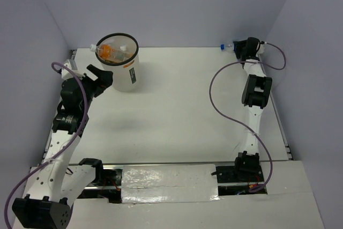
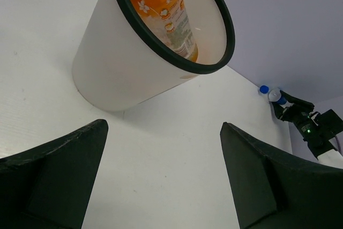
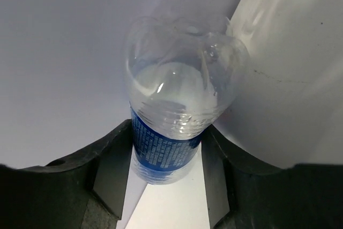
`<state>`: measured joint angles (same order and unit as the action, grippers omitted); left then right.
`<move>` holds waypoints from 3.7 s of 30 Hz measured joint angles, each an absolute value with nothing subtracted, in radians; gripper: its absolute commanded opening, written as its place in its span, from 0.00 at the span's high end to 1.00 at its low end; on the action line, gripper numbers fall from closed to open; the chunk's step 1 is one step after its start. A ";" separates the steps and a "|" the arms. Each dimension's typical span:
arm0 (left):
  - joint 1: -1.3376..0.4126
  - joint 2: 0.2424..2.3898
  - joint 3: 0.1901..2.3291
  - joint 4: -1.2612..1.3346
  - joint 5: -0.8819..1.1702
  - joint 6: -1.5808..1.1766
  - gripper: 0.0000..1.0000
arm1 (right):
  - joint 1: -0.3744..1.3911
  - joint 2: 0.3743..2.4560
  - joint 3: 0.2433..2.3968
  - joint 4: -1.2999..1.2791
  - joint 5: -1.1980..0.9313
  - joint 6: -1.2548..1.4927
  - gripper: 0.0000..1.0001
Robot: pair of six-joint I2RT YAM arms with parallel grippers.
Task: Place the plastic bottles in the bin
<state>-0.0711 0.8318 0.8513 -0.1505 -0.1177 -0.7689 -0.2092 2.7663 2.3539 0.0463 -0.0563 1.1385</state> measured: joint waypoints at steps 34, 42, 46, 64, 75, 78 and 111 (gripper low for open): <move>-0.485 0.807 0.601 0.084 0.196 -0.802 0.01 | -0.181 1.808 1.159 0.449 -0.783 0.756 0.82; -0.649 0.919 0.575 0.258 0.144 -0.817 0.01 | -0.004 1.533 1.089 0.339 -1.029 0.529 0.82; -0.696 0.966 0.574 0.327 0.113 -0.813 0.01 | 0.116 1.462 1.089 0.199 -1.104 0.397 0.81; -0.750 0.455 0.419 0.085 -0.082 -0.863 0.01 | 0.474 1.697 1.671 -0.123 -0.933 0.057 0.81; -0.752 0.211 0.441 -0.331 -0.269 -0.929 0.01 | 0.614 2.061 2.060 -0.049 -0.628 0.059 0.80; -0.752 0.212 0.453 -0.393 -0.286 -0.942 0.01 | 0.634 2.165 2.221 -0.023 -0.561 0.077 0.80; -0.752 0.221 0.463 -0.397 -0.320 -0.941 0.01 | 0.717 2.311 2.119 0.265 -0.069 -0.235 0.00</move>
